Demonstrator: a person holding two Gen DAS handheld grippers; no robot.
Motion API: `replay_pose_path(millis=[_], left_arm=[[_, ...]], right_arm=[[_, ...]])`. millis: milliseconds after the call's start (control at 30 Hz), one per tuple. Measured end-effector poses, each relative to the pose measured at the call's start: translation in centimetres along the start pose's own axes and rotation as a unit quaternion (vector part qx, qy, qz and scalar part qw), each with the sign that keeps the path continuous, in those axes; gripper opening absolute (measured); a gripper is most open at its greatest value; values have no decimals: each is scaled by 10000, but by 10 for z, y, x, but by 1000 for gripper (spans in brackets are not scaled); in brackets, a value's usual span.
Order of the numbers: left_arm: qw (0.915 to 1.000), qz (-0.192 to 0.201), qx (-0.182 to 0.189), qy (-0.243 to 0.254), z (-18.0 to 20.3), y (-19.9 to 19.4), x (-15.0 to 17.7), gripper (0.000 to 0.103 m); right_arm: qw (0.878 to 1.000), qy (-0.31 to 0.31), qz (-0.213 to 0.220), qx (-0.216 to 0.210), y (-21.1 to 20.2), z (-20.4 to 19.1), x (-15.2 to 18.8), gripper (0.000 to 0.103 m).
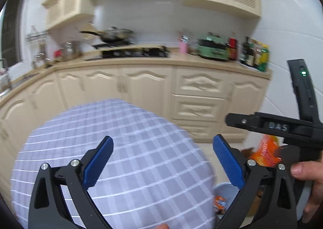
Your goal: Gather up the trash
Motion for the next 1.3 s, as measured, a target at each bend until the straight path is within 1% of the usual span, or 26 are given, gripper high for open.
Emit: replay_pose_path(millis=[167,233,367,500,700,833,1067,1300], left_arm=[[9977,256,-579,-249,-49,-29,-8,97],[9948,383,-863,-371,-71,-44,-10,97],[9879,492,-1332,-630,-111,-69,-9,97],[9820,597,-1548,-898,-140,-92,-3,97],[9745,739,-1719,-1236,-178,-122,5,97],[9718,771,-1808,-1300,-188,-132,8,97],[9673,852,-1934,-1403,-200,-146,10,97],[9657,924,-1913,-1490,-211,-156,10,97]], right_arm=[[9990,-433,103,-95,1,-57,-2,97],[9979,-596,159,-213,-1,-79,-3,97],[9947,-942,343,-214,-7,-116,-2,97],[9901,-1268,546,-235,-16,-153,2,97],[9823,-1662,831,-228,-26,-197,10,97],[9788,-1812,924,-244,-27,-214,13,97],[9753,-1933,1036,-268,-31,-231,16,97],[9727,-2027,1081,-328,-33,-243,16,97]])
Point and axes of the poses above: each gripper's, at about its wrist camera, not at the fingertips, and y roughly the way its jaws point, z to its right, x to its underside, the point moved 6 cm from there along y, roughly the way its jaws point, and after that the axes turned 8 degrees about -z, right-handed, at the moved point
